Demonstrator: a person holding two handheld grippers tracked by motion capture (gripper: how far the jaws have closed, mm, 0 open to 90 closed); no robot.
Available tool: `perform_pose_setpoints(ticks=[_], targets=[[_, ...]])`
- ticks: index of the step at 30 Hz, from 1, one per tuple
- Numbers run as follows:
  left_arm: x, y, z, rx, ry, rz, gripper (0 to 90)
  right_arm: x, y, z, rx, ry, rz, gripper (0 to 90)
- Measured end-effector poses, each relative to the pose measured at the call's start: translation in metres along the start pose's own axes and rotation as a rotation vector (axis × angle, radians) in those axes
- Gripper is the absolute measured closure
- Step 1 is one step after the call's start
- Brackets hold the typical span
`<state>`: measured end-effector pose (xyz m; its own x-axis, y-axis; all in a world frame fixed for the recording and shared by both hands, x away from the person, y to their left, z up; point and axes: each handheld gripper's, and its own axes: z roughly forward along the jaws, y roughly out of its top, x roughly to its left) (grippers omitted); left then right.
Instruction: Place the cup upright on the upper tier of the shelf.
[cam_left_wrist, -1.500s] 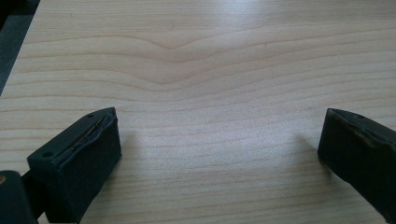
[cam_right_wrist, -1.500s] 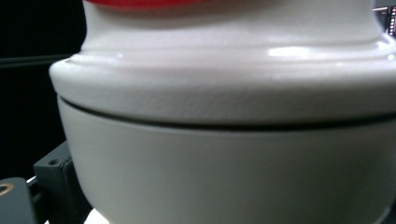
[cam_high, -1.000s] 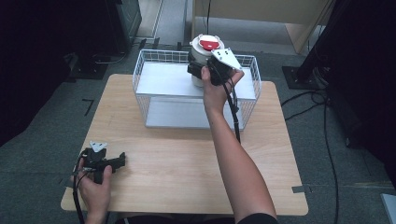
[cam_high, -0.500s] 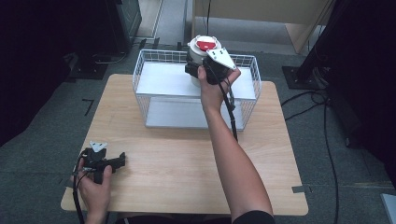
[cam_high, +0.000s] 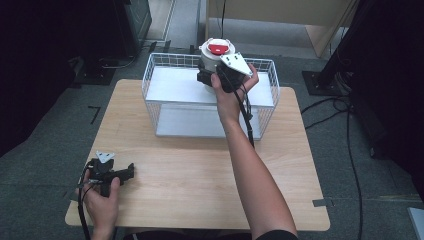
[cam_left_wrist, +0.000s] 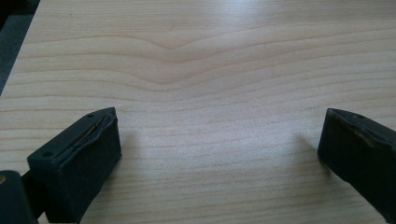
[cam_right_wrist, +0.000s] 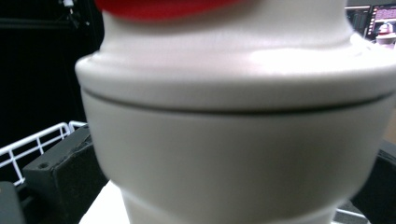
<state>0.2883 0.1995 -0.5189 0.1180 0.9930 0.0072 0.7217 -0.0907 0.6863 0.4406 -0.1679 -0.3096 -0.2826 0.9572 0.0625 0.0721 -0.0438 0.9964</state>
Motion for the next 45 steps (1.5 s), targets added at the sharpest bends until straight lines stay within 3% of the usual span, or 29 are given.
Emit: perform_pose_setpoints(ticks=[12,18,33,45], targets=[[0.000,0.000,0.000,0.001,0.001,0.002,0.0,-0.003,-0.012,-0.018,0.007,0.028,0.019,0.0],[0.000,0.000,0.000,0.002,0.001,0.004,0.0,-0.005,-0.022,-0.031,0.023,0.038,0.000,0.0],[0.000,0.000,0.000,0.001,0.001,0.004,0.0,-0.011,-0.045,-0.076,0.016,0.076,-0.012,0.0],[0.000,0.000,0.000,0.003,0.001,0.005,0.0,-0.023,-0.072,-0.108,0.034,0.060,-0.055,0.0]])
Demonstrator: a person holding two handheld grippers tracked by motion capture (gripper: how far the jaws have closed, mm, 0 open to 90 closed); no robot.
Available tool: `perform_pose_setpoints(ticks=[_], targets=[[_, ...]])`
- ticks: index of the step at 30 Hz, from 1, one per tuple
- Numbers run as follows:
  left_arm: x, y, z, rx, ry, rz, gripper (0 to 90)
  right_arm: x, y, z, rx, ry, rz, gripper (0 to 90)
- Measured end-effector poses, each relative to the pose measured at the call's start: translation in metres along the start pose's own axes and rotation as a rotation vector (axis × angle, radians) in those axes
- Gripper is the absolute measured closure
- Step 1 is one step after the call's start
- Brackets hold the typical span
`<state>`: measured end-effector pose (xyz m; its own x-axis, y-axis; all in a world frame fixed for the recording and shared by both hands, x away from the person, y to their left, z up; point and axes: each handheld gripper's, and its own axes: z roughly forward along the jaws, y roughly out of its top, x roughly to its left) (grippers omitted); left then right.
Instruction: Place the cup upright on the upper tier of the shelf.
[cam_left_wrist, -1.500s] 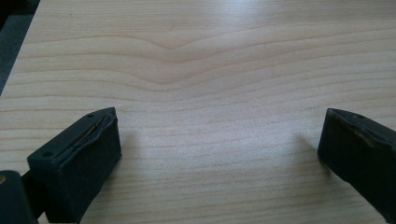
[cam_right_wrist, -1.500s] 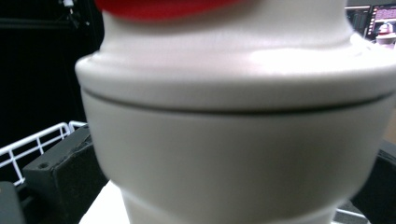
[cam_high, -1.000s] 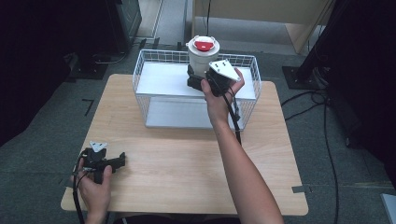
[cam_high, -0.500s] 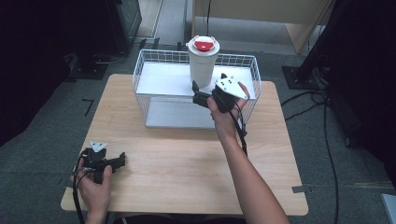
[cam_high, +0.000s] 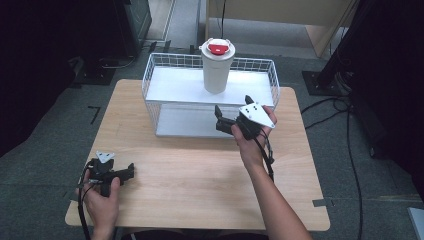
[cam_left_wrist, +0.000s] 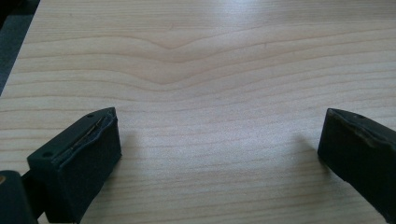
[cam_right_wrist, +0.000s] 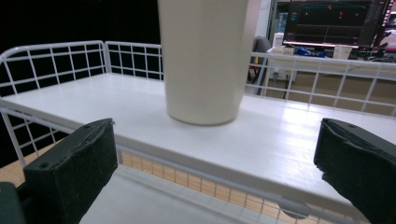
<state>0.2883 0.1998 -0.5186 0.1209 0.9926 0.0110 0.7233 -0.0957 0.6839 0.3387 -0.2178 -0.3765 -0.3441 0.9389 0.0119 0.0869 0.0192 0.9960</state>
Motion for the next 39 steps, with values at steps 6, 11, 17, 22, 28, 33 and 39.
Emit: perform_pose_setpoints(ticks=[6,11,17,22,28,33,39], targets=[[0.000,0.000,0.000,0.000,0.000,0.000,0.0,-0.008,-0.014,-0.012,0.021,-0.011,0.001,0.0],[0.000,0.000,0.000,0.000,0.000,0.000,0.0,-0.009,-0.026,-0.023,0.029,-0.010,-0.028,0.0],[0.000,0.000,0.000,-0.002,0.000,-0.001,0.0,-0.014,-0.040,-0.033,0.041,-0.013,0.010,0.0],[0.000,0.000,0.000,0.000,0.000,0.000,0.0,-0.024,-0.052,-0.042,0.062,-0.032,0.015,0.0],[0.000,0.000,0.000,0.000,-0.001,0.000,0.0,-0.040,-0.066,-0.058,0.081,-0.028,0.005,0.0],[0.000,0.000,0.000,0.000,0.000,0.000,0.0,-0.053,-0.074,-0.070,0.098,-0.060,0.001,0.0],[0.000,0.000,0.000,-0.002,-0.001,-0.002,0.0,-0.063,-0.090,-0.085,0.139,-0.086,-0.002,0.0]])
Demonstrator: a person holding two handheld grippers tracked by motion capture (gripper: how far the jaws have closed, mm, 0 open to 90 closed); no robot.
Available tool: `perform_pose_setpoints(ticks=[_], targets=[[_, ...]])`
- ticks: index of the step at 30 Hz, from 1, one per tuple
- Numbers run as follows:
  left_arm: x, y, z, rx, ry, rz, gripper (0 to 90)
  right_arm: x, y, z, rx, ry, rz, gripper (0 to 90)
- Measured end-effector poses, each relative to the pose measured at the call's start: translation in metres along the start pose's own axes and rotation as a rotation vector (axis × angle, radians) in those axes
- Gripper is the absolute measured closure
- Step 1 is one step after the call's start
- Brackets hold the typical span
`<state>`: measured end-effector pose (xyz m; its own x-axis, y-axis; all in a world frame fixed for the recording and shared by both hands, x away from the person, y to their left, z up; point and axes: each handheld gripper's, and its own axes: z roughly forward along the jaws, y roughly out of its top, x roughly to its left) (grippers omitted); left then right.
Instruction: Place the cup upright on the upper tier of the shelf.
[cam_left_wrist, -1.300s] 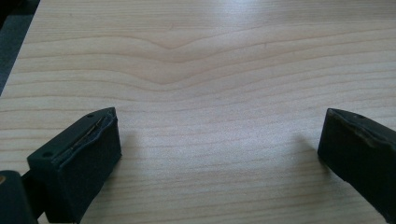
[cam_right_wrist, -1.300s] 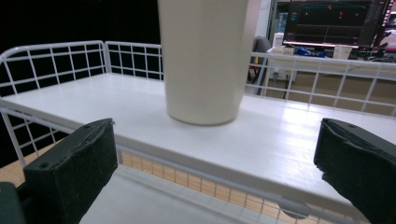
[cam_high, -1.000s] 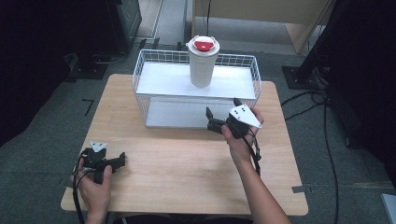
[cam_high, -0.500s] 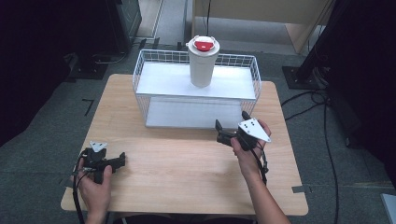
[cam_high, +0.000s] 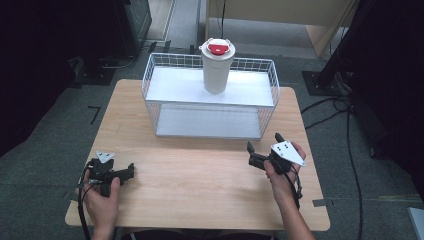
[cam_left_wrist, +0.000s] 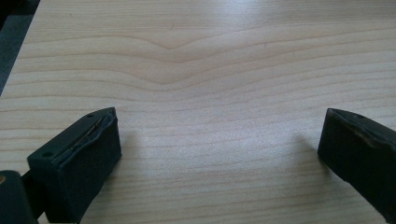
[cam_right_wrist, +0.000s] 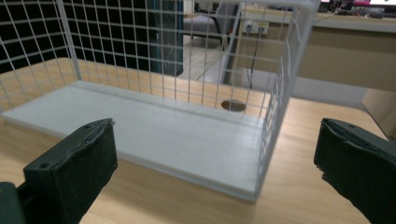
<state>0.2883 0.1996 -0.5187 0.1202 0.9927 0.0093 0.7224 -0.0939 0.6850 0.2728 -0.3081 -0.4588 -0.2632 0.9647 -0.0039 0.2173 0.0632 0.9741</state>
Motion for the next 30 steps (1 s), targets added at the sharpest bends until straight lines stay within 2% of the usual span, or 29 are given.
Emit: perform_pose_setpoints(ticks=[6,13,23,30], targets=[[0.000,0.000,0.000,0.001,0.000,0.001,0.0,-0.011,-0.017,-0.011,0.023,-0.022,-0.007,0.0],[0.000,0.000,0.000,0.001,0.000,0.001,0.0,-0.028,-0.034,-0.027,0.048,-0.054,0.030,0.0],[0.000,0.000,0.000,0.001,0.000,0.001,0.0,-0.052,-0.050,-0.049,0.085,-0.096,0.035,0.0],[0.000,0.000,0.000,0.001,0.000,0.001,0.0,-0.066,-0.063,-0.063,0.131,-0.123,0.039,0.0]])
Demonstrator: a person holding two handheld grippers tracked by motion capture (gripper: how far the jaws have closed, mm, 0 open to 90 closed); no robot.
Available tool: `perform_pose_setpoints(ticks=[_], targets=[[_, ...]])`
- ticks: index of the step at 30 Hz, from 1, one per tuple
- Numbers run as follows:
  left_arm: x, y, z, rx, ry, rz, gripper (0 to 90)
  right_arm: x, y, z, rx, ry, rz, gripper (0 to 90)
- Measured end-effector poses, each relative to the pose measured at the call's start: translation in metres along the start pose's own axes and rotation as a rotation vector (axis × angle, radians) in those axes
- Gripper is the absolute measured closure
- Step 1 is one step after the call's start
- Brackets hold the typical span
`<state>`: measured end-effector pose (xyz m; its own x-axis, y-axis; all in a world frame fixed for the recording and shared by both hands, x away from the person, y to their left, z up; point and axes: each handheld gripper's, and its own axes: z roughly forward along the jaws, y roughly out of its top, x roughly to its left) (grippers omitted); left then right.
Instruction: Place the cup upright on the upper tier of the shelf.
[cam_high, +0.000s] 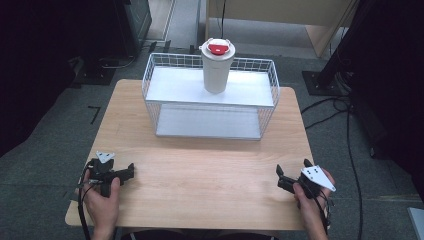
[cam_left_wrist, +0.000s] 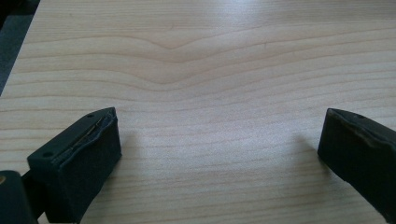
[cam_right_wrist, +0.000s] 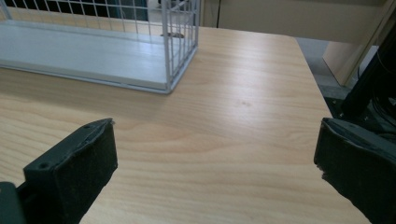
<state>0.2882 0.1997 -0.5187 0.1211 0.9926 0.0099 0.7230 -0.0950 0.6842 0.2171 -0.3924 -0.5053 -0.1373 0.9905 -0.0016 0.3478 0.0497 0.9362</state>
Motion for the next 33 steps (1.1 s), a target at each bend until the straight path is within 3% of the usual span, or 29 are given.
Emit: perform_pose_setpoints(ticks=[16,20,24,33], targets=[[0.000,0.000,0.000,-0.001,0.001,-0.001,0.0,-0.032,-0.023,-0.021,0.084,-0.075,0.005,0.0],[0.000,0.000,0.000,-0.001,0.001,-0.001,0.0,-0.038,-0.024,-0.022,0.137,-0.064,0.020,0.0],[0.000,0.000,0.000,-0.001,0.001,0.000,0.0,-0.045,-0.025,-0.022,0.216,-0.023,0.048,0.0],[0.000,0.000,0.000,-0.001,0.001,-0.001,0.0,-0.050,-0.029,-0.026,0.320,-0.015,0.053,0.0]])
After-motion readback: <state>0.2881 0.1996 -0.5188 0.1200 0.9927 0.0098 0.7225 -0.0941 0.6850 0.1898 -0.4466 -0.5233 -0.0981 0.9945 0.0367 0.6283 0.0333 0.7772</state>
